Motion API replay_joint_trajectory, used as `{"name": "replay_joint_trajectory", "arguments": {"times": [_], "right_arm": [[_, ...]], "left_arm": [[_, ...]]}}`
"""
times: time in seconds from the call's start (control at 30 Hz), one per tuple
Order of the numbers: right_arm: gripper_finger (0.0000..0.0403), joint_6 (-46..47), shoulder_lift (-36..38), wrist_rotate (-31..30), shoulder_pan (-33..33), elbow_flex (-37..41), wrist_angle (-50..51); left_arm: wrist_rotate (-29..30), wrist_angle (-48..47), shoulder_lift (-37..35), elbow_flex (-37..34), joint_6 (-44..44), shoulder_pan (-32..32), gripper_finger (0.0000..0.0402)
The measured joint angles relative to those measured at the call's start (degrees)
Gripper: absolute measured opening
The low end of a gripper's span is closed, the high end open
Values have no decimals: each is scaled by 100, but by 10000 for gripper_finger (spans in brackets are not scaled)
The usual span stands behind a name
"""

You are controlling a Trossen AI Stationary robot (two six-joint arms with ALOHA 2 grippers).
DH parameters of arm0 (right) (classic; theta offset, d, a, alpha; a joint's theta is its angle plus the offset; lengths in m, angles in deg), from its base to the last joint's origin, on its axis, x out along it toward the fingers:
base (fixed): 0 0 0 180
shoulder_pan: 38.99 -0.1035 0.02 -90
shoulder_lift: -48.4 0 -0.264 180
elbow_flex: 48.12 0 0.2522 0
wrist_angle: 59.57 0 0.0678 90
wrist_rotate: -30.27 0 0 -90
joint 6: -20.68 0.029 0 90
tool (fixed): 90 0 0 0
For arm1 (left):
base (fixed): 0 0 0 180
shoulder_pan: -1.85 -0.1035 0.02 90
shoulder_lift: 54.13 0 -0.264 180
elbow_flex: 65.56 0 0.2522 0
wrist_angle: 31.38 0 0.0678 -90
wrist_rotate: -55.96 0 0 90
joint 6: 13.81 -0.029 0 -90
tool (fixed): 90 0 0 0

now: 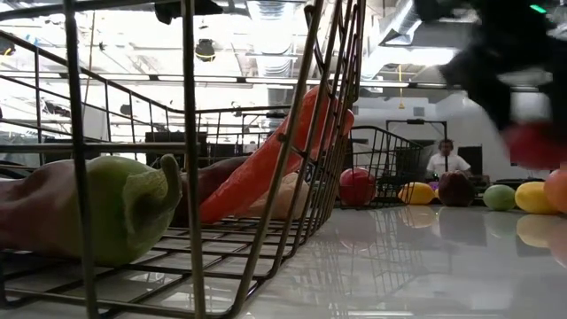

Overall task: Sort produce into baskets
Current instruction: Put the red tomato into the black wire basket

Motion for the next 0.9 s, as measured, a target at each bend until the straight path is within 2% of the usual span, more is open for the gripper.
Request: {"name": "replay_joint_trajectory", "arguments": {"times": [0.23,0.37,0.53,0.63,0.73,0.9], "right_arm": [[297,195,0,-2645,568,-1307,-131],[297,153,0,-3410,1080,-1569,-450],[306,-556,2,-3549,1940,-1567,-1479],[331,-808,2,-3219,2427,-1567,-2000],[362,-909,2,-2908,2763,-1567,-2035],[396,-908,2,-2828,2960,-1576,-1579]], "left_arm": [[-288,73,0,0,7,0,256],[-385,74,2,0,7,0,256],[-326,68,2,0,-52,0,256],[-324,57,2,0,-30,0,256],[-321,41,2,0,-7,0,256],[-272,16,2,0,-39,0,256]]}}
